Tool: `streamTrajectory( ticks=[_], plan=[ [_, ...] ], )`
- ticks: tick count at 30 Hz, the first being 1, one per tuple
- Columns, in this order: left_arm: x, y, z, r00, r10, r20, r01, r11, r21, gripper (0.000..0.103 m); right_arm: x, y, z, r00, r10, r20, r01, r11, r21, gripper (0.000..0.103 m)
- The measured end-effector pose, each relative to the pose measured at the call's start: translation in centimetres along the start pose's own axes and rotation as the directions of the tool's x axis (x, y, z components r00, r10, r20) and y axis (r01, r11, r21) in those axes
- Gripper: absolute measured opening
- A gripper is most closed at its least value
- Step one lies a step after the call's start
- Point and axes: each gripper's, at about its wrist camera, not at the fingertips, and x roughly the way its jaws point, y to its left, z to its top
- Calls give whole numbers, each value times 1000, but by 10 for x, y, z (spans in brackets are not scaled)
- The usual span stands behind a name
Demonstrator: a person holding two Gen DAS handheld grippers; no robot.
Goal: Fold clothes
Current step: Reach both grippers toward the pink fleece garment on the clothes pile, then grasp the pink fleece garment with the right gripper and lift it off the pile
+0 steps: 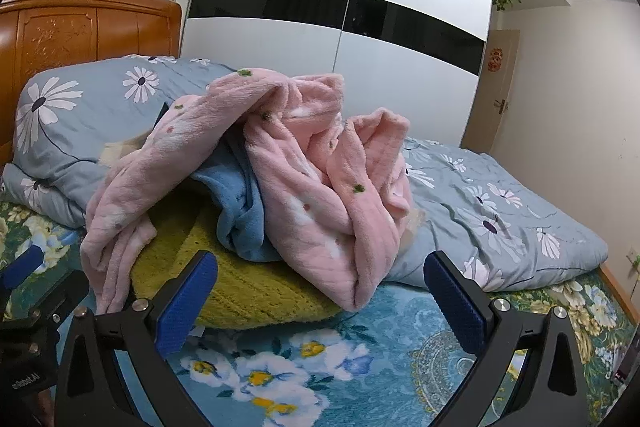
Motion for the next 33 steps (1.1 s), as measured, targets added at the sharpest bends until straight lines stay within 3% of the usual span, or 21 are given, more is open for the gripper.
streamTrajectory(
  ticks=[8,14,20,27,30,32,33],
  plan=[
    [2,6,0,1000,9,-4,-9,1000,-8,103,7,4,4,1000,-25,-13,25,1000,-3,103],
    [0,16,2,1000,11,0,-11,999,-38,103,20,1,32,998,53,-22,-53,999,-9,103],
    [-1,24,3,1000,21,1,-20,998,-54,103,67,-15,99,973,230,-17,-224,959,172,103],
    [-1,30,4,999,34,4,-33,997,-67,103,134,-13,140,966,247,-80,-215,932,291,103],
    [1,29,3,999,34,-5,-34,997,-62,103,153,-9,133,940,315,-128,-249,893,375,102],
    [2,27,2,999,30,-11,-31,998,-57,103,159,-1,124,926,343,-158,-262,884,388,93],
    [2,26,3,1000,28,-10,-28,998,-53,103,160,2,123,925,339,-170,-258,890,375,76]
  ],
)
